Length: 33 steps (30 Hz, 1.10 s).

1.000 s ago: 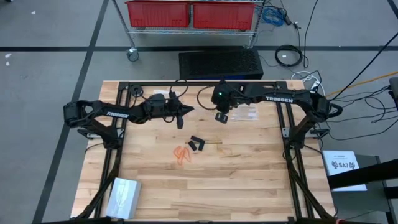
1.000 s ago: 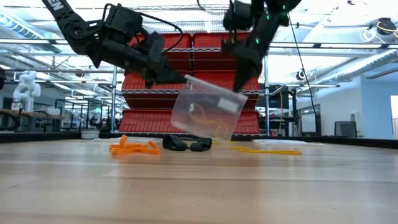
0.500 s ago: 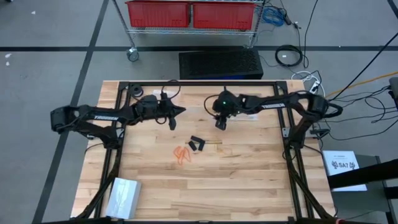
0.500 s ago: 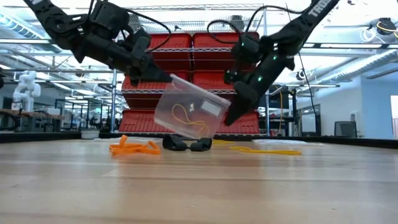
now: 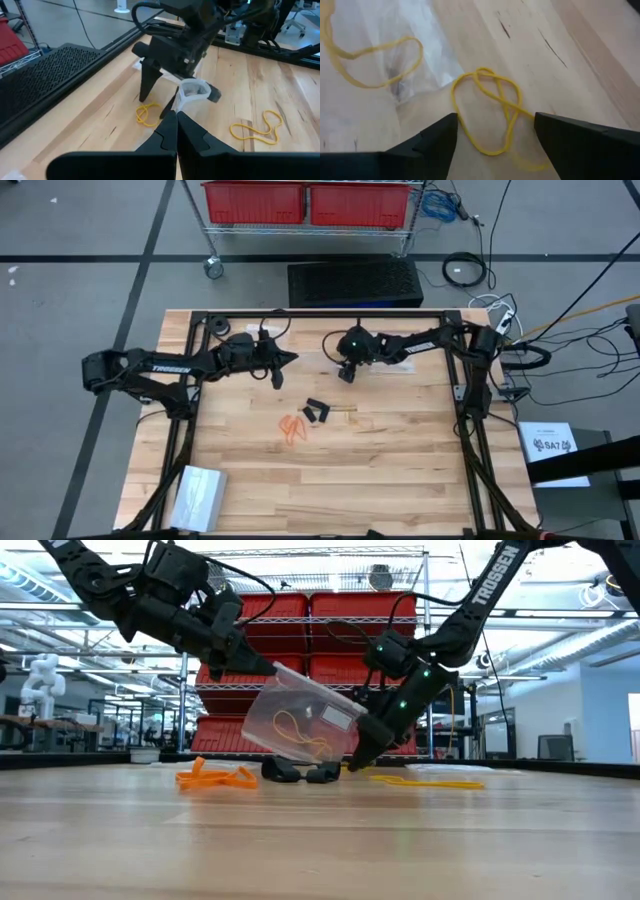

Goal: Sort rubber bands
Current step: Put the middle yellow rubber band into the middle transparent zip bag

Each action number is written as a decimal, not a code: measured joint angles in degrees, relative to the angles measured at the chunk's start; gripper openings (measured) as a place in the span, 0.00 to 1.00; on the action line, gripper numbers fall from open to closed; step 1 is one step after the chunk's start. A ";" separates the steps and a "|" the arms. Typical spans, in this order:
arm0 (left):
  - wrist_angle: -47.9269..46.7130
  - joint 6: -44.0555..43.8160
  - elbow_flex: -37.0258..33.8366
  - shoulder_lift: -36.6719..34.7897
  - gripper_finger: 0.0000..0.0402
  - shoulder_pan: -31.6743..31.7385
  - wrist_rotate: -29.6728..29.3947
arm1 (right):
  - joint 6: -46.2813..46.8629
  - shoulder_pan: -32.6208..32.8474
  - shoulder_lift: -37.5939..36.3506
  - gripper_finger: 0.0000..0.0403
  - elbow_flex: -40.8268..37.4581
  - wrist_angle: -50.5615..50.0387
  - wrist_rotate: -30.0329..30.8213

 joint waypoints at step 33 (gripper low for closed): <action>2.83 1.21 0.02 0.00 0.00 0.00 0.10 | 3.70 3.73 -19.25 0.00 -0.24 -28.00 -3.60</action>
